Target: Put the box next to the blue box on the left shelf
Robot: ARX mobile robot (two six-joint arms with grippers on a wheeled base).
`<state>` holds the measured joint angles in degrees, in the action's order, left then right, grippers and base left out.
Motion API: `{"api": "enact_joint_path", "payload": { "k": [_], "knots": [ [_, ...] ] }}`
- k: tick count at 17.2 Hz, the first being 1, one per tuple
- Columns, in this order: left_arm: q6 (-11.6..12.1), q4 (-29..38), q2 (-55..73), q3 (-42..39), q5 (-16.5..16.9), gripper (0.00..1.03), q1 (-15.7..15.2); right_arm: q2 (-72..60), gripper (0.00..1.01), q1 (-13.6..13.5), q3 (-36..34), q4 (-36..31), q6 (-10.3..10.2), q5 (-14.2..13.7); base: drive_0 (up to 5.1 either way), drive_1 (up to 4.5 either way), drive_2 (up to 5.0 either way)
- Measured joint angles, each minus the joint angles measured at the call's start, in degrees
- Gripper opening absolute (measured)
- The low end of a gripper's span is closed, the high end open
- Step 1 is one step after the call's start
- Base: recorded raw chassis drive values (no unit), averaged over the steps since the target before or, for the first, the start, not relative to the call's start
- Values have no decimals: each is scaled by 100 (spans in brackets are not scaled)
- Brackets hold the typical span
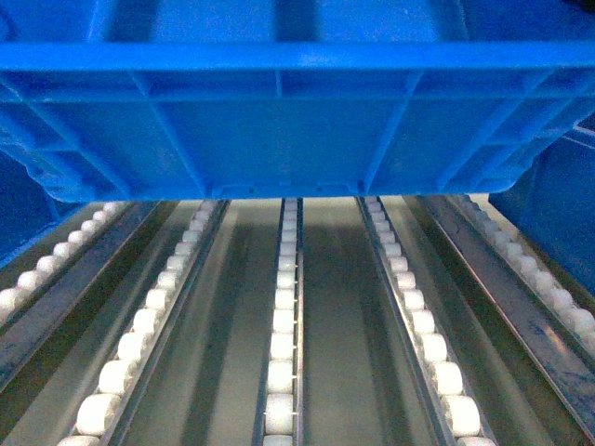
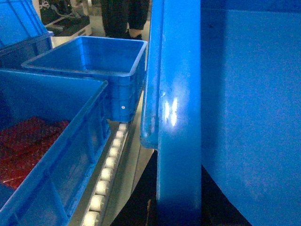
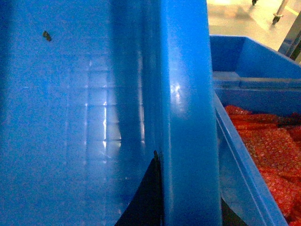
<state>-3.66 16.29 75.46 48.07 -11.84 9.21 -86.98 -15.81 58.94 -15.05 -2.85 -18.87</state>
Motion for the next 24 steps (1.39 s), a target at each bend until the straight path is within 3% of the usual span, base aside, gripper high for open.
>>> {"api": "enact_joint_path", "payload": {
  "k": [1, 3, 6, 8, 10, 17, 19, 24],
  "knots": [
    [-4, -57, -20, 7, -20, 6, 0, 4, 9, 0, 81, 157, 11, 11, 0, 0, 0],
    [-37, -673, 81, 15, 24, 6, -24, -111, 9, 9, 229, 1117, -304, 315, 0, 0, 0],
    [-20, -1213, 350, 15, 164, 6, -120, -391, 9, 46, 352, 1906, -717, 619, 0, 0, 0],
    [7, -1377, 586, 13, 249, 6, -151, -544, 9, 94, 352, 2319, -1088, 894, 0, 0, 0],
    [72, -1335, 699, 13, 271, 6, -192, -673, 8, 162, 352, 2343, -1307, 1163, 0, 0, 0],
    [22, -968, 1386, -151, 457, 6, -225, -846, 8, 164, 299, 2544, -1392, 1167, 0, 0, 0],
    [166, -804, 1523, -122, 463, 7, -308, -850, 8, 136, 289, 2527, -1456, 1202, 0, 0, 0],
    [597, -872, 1832, 190, 616, 7, -483, -1010, 7, 48, 275, 2702, -1882, 1294, 0, 0, 0]
  ]
}}
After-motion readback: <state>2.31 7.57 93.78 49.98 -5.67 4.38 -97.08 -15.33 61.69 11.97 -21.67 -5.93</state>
